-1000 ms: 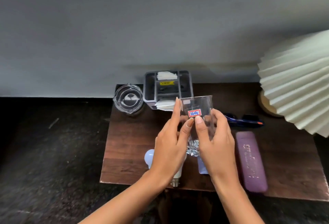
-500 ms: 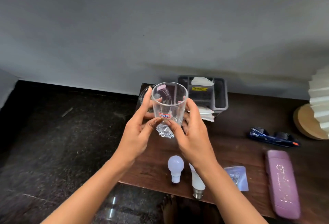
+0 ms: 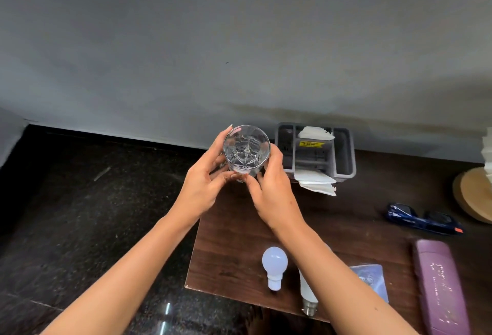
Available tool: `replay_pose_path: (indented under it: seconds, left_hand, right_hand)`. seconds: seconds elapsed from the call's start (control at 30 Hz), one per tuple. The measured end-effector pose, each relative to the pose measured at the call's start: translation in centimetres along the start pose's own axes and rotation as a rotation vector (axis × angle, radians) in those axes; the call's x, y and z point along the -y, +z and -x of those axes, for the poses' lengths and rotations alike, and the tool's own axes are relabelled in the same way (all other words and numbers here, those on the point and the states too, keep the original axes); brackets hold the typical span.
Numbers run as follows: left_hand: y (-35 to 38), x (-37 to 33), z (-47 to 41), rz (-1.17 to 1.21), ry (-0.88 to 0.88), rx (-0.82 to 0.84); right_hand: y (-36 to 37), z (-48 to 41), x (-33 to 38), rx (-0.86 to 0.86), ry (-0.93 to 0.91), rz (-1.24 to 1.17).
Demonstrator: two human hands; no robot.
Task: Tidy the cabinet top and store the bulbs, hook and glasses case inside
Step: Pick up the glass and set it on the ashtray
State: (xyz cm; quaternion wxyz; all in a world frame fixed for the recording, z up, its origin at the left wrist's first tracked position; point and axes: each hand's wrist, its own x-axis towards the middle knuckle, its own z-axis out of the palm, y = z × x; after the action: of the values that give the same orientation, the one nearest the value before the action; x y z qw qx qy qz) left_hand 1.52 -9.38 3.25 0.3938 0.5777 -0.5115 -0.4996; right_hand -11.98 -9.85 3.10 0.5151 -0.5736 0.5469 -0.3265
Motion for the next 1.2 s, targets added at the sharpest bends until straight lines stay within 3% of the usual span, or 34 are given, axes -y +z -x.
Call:
replay_pose_path:
  seconds: [0.77, 1.2]
  left_hand:
    - [-1.1, 2.4, -2.4, -0.001, -0.099, -0.035]
    - [-1.2, 2.0, -2.1, 0.01, -0.136, 0.026]
  right_hand:
    - [1.0, -2.8, -0.8, 0.046, 0.058, 0.123]
    - [1.4, -2.6, -0.2, 0.073, 0.095, 0.144]
